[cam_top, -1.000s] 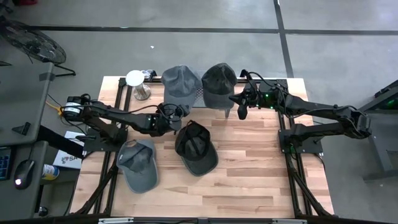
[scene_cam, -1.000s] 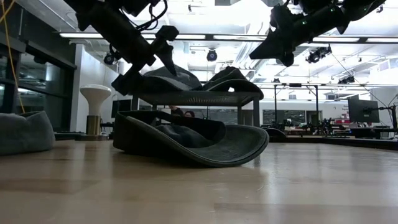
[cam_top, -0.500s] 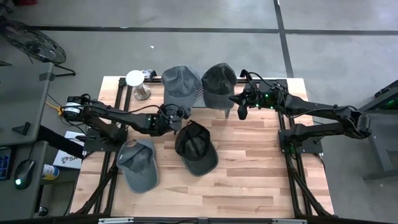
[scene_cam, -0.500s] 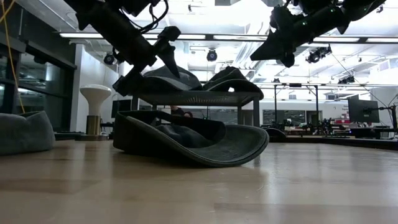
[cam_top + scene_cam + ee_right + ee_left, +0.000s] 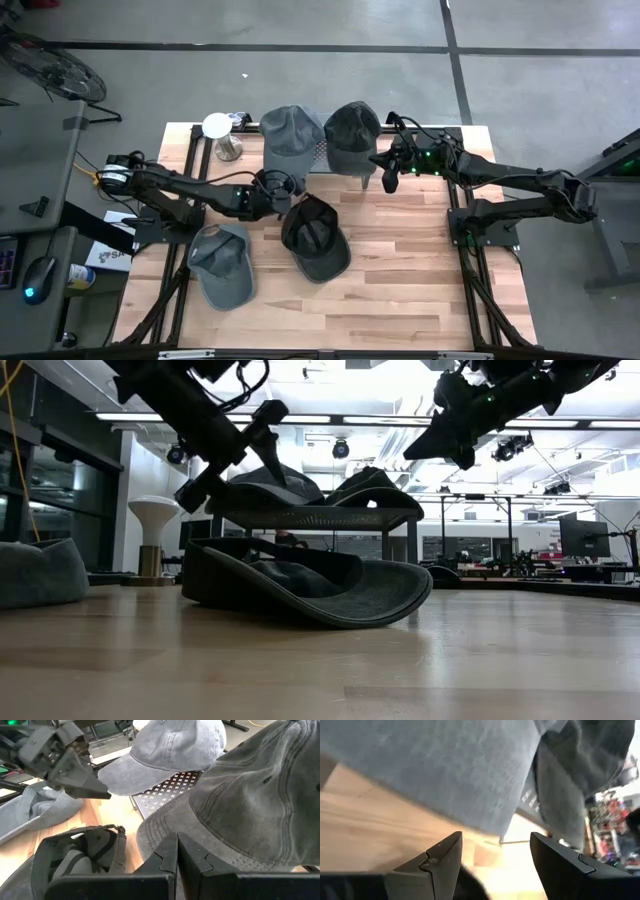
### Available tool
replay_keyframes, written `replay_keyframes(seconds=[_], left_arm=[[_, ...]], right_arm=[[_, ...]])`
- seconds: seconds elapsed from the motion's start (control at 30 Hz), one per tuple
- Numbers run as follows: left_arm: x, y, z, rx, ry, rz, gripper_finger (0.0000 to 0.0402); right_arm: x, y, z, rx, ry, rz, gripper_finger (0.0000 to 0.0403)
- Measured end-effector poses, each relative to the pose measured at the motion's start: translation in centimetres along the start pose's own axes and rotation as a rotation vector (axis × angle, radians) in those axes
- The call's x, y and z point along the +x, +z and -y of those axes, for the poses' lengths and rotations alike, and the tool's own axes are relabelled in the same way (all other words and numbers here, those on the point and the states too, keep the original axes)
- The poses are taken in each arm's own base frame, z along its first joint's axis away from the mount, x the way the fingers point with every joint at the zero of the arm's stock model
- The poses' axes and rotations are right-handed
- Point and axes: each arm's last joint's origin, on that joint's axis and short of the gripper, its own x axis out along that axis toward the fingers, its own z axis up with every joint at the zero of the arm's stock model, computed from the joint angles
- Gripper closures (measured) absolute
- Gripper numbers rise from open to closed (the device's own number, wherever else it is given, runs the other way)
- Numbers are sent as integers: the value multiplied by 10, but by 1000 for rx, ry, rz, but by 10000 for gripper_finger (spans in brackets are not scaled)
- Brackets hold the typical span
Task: Pick & Place hat
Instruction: Stack the black cap on top of the other black cap on the shelf
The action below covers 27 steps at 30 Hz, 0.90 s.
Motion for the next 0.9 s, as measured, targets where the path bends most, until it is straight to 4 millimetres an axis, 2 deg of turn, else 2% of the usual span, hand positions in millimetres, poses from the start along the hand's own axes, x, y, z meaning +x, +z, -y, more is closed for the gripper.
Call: replay_keyframes(seconds=[0.2, 0.43, 0.53, 0.67, 0.77, 0.9], left_arm=[[-17, -5, -1, 42, -4, -31, 172], [-43, -14, -1, 89, -37, -94, 172], [-54, -19, -1, 99, -60, -127, 172], [-68, -24, -3, 135, -78, -165, 172], [-77, -27, -4, 158, -93, -187, 172], [-88, -31, -4, 160, -123, -203, 172]], right_arm=[[0, 1, 0, 1, 2, -6, 403], [-8, 20, -7, -61, 8, -45, 403], [-14, 31, -15, -110, 35, -60, 403], [-22, 48, -30, -259, 188, -48, 403], [-29, 66, -43, -334, 267, 16, 403], [-29, 89, -57, -361, 288, 72, 403]])
